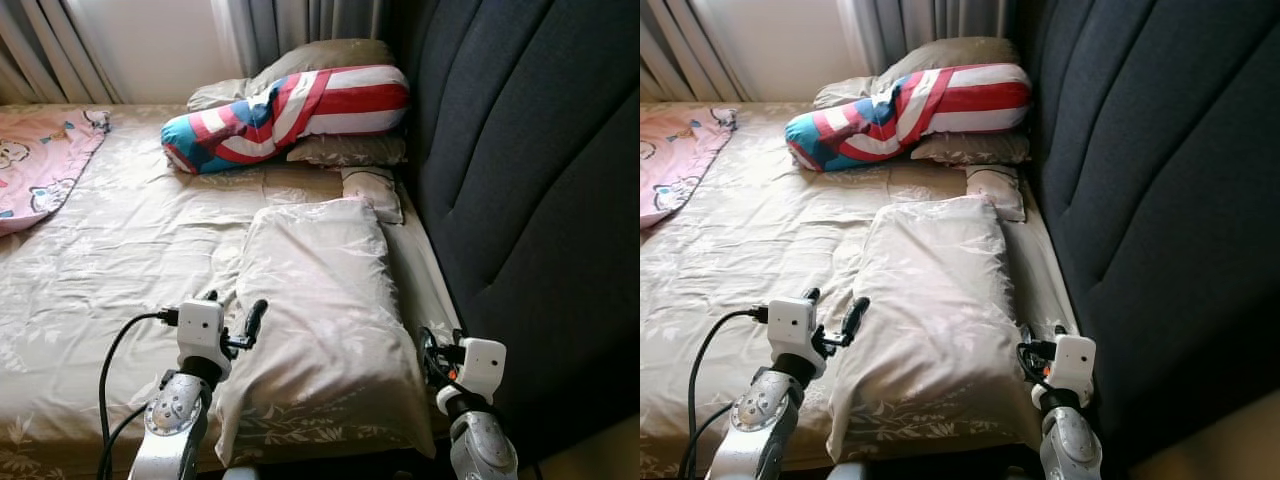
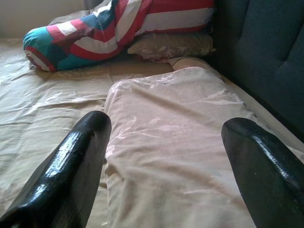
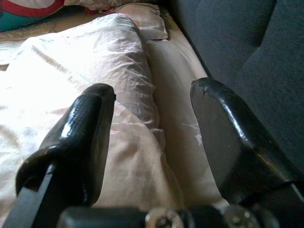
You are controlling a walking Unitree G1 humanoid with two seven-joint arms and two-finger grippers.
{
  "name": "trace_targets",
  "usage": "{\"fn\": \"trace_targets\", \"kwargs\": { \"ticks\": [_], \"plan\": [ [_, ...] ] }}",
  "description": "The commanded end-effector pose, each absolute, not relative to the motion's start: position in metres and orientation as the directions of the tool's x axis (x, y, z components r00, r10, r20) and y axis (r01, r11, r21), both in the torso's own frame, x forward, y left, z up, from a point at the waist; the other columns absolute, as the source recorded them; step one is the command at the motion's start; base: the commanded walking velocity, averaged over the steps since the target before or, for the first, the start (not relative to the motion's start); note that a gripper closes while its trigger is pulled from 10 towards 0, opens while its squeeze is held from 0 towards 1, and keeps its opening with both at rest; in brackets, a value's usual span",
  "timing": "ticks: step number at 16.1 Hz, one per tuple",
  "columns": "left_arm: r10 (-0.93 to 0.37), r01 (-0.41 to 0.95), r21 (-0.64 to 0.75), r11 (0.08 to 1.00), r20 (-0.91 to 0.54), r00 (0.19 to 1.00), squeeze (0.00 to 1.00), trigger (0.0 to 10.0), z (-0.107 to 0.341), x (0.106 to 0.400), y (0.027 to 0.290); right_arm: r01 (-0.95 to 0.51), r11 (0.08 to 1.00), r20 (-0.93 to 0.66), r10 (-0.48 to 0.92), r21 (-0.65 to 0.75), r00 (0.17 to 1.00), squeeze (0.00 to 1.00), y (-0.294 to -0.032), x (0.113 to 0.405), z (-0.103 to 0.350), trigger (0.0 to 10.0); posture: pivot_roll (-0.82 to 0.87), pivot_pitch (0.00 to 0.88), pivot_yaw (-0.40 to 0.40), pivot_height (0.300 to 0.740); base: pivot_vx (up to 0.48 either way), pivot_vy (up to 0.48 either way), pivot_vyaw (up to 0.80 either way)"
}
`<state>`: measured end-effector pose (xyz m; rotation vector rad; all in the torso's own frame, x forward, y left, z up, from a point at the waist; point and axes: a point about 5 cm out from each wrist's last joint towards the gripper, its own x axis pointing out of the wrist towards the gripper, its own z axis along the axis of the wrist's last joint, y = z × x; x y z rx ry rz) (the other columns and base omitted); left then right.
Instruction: Clean up the room
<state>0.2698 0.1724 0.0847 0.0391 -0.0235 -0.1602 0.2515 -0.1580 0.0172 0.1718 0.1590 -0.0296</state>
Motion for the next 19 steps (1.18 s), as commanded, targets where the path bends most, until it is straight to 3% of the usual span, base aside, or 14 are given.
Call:
{"fn": "trace_targets", "kwargs": {
  "ticks": [1,19],
  "plan": [
    [-0.16,0.16,0.034,0.987,0.014,0.987,0.0,10.0,0.0849,0.269,0.1725,0.051,0.983,-0.157,-0.023,0.174,0.987,0.0,-0.1593,0.2508,0.0175,10.0,0.0,0.041,-0.018,0.67,0.0,0.0,0.0],
    [-0.158,0.158,0.036,0.987,0.007,0.987,0.0,10.0,0.0847,0.2702,0.1739,0.011,0.987,-0.156,0.014,0.158,0.988,0.0,-0.1541,0.2527,0.017,10.0,0.0,0.041,-0.016,0.66,0.0,0.0,0.0]
  ]
}}
